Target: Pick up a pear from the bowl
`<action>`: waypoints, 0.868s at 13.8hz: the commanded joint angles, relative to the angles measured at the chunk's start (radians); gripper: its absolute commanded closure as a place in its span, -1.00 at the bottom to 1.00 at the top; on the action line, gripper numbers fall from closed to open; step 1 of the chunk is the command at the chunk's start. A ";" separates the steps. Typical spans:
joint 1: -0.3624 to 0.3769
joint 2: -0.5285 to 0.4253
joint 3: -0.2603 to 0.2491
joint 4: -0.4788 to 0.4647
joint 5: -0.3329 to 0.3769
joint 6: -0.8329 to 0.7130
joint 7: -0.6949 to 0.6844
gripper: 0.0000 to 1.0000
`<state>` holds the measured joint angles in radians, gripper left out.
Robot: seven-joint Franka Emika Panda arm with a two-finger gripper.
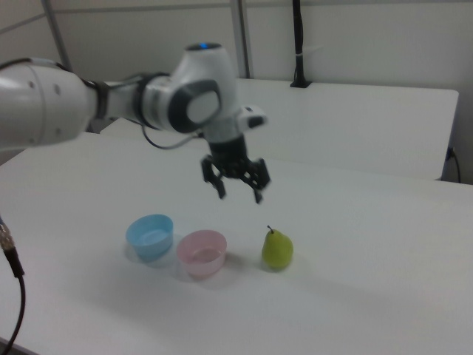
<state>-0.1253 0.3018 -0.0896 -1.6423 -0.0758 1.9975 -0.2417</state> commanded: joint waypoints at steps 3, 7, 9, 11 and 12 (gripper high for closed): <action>0.171 -0.133 -0.007 -0.024 -0.015 -0.130 0.215 -1.00; 0.242 -0.214 -0.007 -0.025 -0.015 -0.233 0.320 -1.00; 0.274 -0.256 -0.006 -0.030 -0.013 -0.284 0.347 -1.00; 0.295 -0.280 -0.006 -0.033 -0.012 -0.290 0.363 -1.00; 0.299 -0.285 -0.006 -0.033 -0.012 -0.298 0.364 -1.00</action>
<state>0.1463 0.0595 -0.0856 -1.6428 -0.0758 1.7196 0.0920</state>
